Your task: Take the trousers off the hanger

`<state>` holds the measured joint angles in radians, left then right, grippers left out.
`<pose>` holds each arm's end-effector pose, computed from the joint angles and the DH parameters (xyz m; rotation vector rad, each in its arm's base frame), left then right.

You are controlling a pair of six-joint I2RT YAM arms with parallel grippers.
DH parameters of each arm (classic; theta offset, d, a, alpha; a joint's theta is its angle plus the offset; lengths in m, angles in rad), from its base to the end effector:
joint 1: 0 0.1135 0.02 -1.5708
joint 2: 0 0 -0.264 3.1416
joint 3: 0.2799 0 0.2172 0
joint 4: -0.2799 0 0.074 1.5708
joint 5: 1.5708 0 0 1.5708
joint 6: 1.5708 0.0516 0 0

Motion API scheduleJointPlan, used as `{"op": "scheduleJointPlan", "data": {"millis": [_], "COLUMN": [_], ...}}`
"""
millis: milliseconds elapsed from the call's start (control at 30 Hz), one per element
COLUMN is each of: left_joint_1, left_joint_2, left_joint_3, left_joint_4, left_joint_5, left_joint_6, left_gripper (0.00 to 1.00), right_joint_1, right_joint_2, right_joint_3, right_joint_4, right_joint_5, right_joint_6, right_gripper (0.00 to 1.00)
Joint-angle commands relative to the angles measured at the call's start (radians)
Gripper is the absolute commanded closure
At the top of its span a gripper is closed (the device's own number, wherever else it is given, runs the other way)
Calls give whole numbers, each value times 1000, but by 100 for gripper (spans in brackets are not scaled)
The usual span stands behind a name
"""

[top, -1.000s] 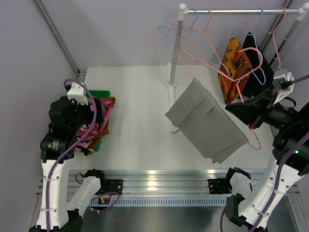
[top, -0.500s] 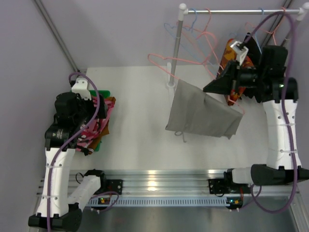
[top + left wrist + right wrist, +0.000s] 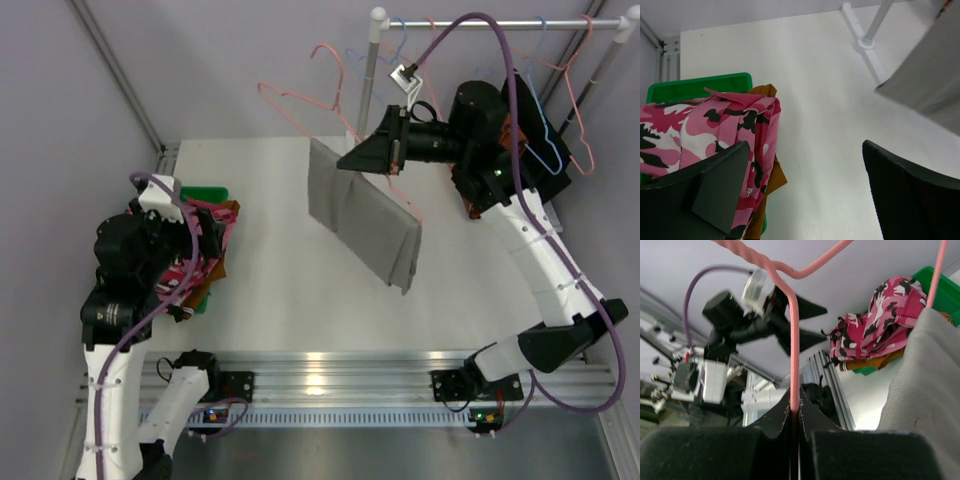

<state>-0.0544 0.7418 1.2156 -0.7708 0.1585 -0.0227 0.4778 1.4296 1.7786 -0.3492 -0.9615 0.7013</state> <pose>0.1026 -0.0137 0.4039 0.1392 1.8636 -0.2012 0.2132 0.1581 0.5026 -0.6640 1.7174 1.6153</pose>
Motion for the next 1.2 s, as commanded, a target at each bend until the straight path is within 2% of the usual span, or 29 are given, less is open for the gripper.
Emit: {"op": "scheduleJointPlan", "data": {"millis": [0, 33, 67, 167, 400, 600, 767, 867, 1067, 1167], "left_joint_1": [-1, -1, -1, -1, -2, -105, -258, -330, -374, -374], "left_joint_2": [-54, -79, -88, -108, -44, 79, 152, 191, 243, 260], "left_joint_3": [-65, -83, -99, -162, -251, -248, -231, -246, -255, -260], "left_joint_4": [122, 142, 166, 218, 398, 534, 608, 691, 731, 737], "left_joint_5": [188, 234, 340, 456, 490, 429, 326, 264, 175, 171], "left_joint_6": [45, 52, 62, 70, 28, -29, -57, -59, -43, -8], "left_gripper": [1, 1, 1, 1, 1, 1, 1, 1, 1, 12], "right_joint_1": [73, 82, 93, 127, 180, 228, 231, 231, 232, 234], "right_joint_2": [60, 90, 106, 156, 278, 377, 445, 463, 463, 456], "right_joint_3": [67, 91, 103, 150, 292, 429, 518, 536, 538, 536], "right_joint_4": [174, 180, 190, 193, 116, 96, 116, 141, 170, 185], "right_joint_5": [196, 223, 269, 369, 586, 705, 767, 773, 738, 716], "right_joint_6": [150, 165, 174, 207, 263, 248, 247, 244, 253, 253], "right_gripper": [100, 100, 100, 100, 100, 100, 100, 100, 100, 100]}}
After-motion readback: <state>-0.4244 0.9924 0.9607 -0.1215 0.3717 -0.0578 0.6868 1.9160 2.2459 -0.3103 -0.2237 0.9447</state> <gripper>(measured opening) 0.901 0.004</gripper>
